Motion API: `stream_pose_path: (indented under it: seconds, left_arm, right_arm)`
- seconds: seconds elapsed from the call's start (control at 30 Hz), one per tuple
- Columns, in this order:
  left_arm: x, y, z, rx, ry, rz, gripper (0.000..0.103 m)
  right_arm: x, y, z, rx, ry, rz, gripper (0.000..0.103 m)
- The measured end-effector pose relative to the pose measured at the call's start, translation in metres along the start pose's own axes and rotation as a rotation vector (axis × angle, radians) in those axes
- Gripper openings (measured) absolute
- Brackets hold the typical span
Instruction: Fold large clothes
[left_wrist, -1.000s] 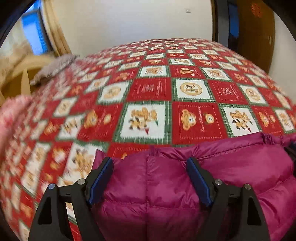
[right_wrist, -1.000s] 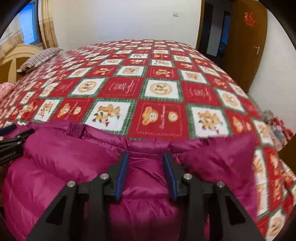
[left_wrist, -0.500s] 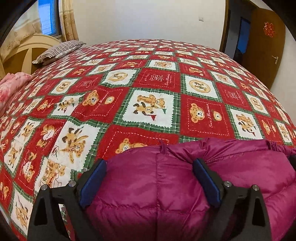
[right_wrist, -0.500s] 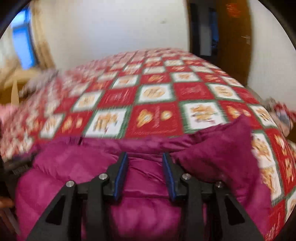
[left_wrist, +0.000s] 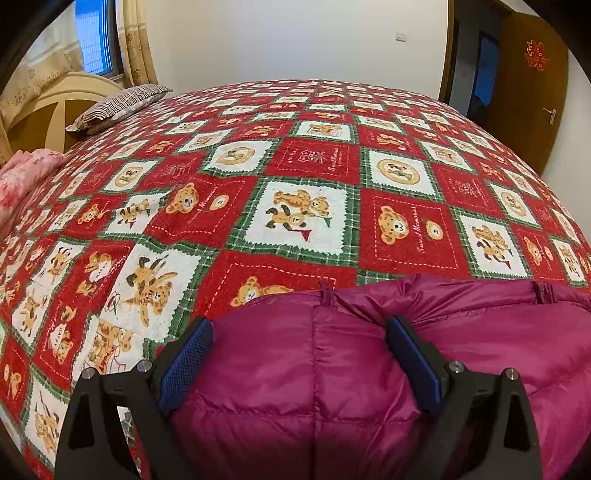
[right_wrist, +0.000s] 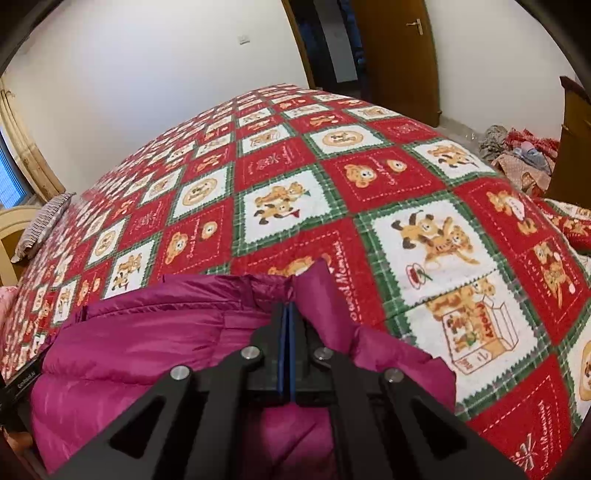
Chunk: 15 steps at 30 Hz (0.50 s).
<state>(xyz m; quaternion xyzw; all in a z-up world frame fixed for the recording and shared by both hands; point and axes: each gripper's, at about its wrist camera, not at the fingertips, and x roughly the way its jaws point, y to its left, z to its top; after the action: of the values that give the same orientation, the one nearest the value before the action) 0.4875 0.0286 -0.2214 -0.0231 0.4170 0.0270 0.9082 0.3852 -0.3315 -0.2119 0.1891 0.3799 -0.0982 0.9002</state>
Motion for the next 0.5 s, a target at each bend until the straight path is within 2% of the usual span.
stream_pose_path:
  seconds: [0.13, 0.23, 0.3, 0.33, 0.37, 0.4, 0.43, 0.5]
  left_arm:
    - [-0.002, 0.001, 0.002, 0.002, 0.014, 0.000, 0.097]
    - [-0.021, 0.004, 0.004, 0.029, 0.042, -0.012, 0.096]
    - [-0.050, 0.011, -0.001, 0.036, 0.011, -0.056, 0.096]
    - [-0.063, 0.016, -0.004, 0.042, -0.004, -0.075, 0.096]
    - [-0.080, 0.022, -0.009, 0.052, -0.027, -0.089, 0.096]
    - [-0.093, 0.028, -0.014, 0.056, -0.047, -0.090, 0.096]
    - [-0.104, 0.033, -0.019, 0.057, -0.062, -0.087, 0.096]
    - [-0.121, 0.046, -0.031, 0.048, -0.078, -0.081, 0.096]
  right_arm:
    - [-0.001, 0.004, 0.002, -0.020, 0.015, -0.023, 0.001]
    - [-0.012, 0.011, 0.008, -0.065, 0.050, -0.053, 0.008]
    - [-0.035, 0.016, 0.008, -0.083, 0.007, -0.047, 0.020]
    - [-0.057, 0.022, 0.006, -0.095, -0.036, -0.033, 0.035]
    - [-0.073, 0.025, 0.004, -0.108, -0.062, -0.027, 0.058]
    - [-0.084, 0.029, 0.002, -0.117, -0.083, -0.025, 0.068]
    - [-0.103, 0.037, -0.004, -0.139, -0.119, -0.012, 0.075]
    - [-0.120, 0.053, -0.015, -0.192, -0.141, 0.000, 0.070]
